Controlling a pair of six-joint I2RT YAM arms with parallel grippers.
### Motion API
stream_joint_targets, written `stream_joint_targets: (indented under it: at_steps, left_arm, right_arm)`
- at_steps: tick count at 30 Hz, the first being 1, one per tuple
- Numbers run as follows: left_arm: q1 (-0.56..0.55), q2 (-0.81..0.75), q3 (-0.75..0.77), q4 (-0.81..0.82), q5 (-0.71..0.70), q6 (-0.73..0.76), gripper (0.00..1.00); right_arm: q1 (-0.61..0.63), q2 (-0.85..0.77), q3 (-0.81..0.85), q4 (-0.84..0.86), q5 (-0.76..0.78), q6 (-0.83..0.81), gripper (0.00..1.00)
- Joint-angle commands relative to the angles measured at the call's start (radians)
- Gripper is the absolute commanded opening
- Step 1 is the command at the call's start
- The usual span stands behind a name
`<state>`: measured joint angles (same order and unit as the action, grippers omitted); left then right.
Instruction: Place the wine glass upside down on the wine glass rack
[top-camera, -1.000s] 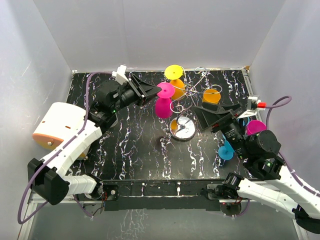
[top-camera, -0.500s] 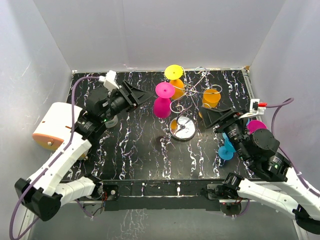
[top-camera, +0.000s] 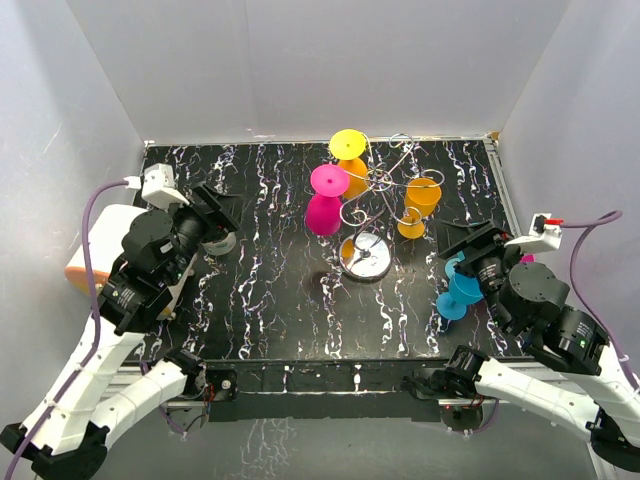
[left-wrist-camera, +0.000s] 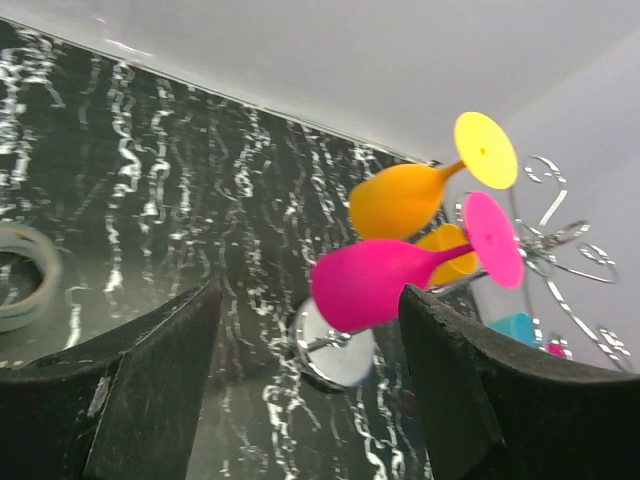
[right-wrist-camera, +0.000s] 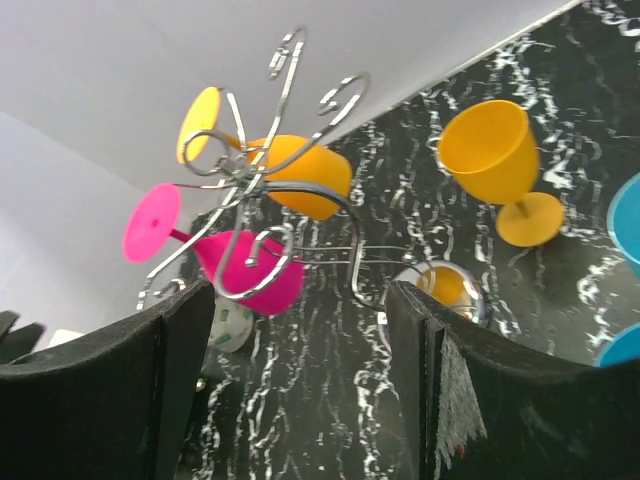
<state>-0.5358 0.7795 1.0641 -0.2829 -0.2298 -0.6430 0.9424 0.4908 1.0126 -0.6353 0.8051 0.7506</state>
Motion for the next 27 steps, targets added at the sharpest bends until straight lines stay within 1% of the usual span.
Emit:
stream_joint_targets:
  at_steps: [1, 4, 6, 8, 9, 11, 13, 16, 18, 24, 27]
  left_arm:
    - [0.004, -0.022, -0.028, -0.049, -0.145, 0.108, 0.70]
    - [0.004, -0.015, -0.010, -0.050, -0.177, 0.138, 0.72]
    - [0.005, -0.019, 0.008, -0.042, -0.211, 0.156, 0.72]
    - [0.005, -0.031, 0.008, -0.016, -0.228, 0.175, 0.72]
    - [0.005, -0.038, 0.003, 0.002, -0.231, 0.183, 0.73]
    - [0.004, -0.048, -0.009, 0.030, -0.232, 0.193, 0.73]
    - [0.004, -0.047, -0.012, 0.041, -0.229, 0.192, 0.74]
    - [0.004, -0.029, 0.005, 0.025, -0.216, 0.191, 0.74]
    - [0.004, -0.016, 0.017, 0.013, -0.209, 0.189, 0.74]
    - [0.004, 0.005, 0.022, 0.020, -0.183, 0.172, 0.75]
    - [0.004, 0.012, 0.031, 0.018, -0.172, 0.165, 0.75]
  right_arm:
    - [0.004, 0.022, 0.040, -0.115, 0.112, 0.034, 0.67]
    - [0.004, 0.034, 0.036, -0.159, 0.170, 0.034, 0.67]
    - [0.004, 0.042, 0.038, -0.231, 0.220, 0.084, 0.66]
    - [0.003, 0.053, 0.035, -0.341, 0.271, 0.219, 0.66]
    - [0.004, 0.057, 0.013, -0.371, 0.283, 0.261, 0.64]
    - [0.004, 0.079, -0.031, -0.370, 0.278, 0.271, 0.63]
    - [0.004, 0.121, -0.062, -0.411, 0.285, 0.335, 0.64]
    - [0.004, 0.192, -0.070, -0.542, 0.318, 0.523, 0.66]
    - [0.004, 0.220, -0.070, -0.605, 0.324, 0.611, 0.67]
    - [0.003, 0.258, -0.141, -0.555, 0.268, 0.636, 0.67]
    - [0.002, 0.285, -0.134, -0.607, 0.277, 0.693, 0.67]
